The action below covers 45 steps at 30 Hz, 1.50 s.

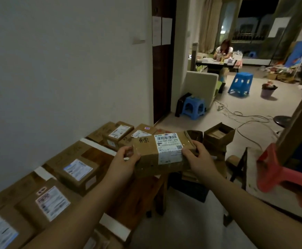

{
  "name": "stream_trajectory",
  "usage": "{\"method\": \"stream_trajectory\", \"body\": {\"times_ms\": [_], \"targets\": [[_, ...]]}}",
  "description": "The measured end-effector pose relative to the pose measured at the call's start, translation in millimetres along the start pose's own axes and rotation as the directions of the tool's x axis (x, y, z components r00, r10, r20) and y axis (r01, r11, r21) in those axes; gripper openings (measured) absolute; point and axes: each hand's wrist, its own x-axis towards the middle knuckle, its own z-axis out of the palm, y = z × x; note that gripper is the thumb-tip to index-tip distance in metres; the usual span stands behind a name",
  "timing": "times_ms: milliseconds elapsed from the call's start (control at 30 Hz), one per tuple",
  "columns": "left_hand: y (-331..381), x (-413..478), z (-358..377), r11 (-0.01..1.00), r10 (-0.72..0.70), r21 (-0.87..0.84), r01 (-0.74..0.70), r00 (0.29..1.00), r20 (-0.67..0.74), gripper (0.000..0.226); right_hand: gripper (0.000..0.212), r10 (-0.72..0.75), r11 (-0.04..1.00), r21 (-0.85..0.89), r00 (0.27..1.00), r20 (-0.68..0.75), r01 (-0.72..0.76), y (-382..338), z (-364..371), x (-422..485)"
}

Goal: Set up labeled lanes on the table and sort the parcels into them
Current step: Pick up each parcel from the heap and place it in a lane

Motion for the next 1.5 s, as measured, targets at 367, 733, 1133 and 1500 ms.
{"method": "stream_trajectory", "body": {"times_ms": [367, 733, 1133, 1500], "targets": [[22.2, 90.3, 77.5, 0.994, -0.112, -0.009, 0.113, 0.963, -0.245, 0.044, 0.036, -0.145, 0.989, 0.020, 0.946, 0.290, 0.146, 4.6, -22.1, 162.7], [11.8, 191.7, 48.9, 0.991, -0.126, -0.083, 0.102, 0.919, -0.373, 0.025, 0.025, -0.219, 0.968, -0.025, 0.894, 0.392, 0.248, -15.2, 48.7, 270.6], [-14.2, 235.8, 25.8, 0.966, -0.259, -0.112, 0.235, 0.818, -0.513, 0.039, 0.025, -0.124, 0.973, -0.076, 0.774, 0.620, 0.216, -14.2, 127.4, 346.5], [-32.0, 261.3, 60.7, 0.913, -0.404, -0.253, 0.320, 0.622, -0.671, 0.030, 0.030, -0.033, 0.977, -0.095, 0.582, 0.812, 0.189, 4.4, 157.4, 408.8]]}}
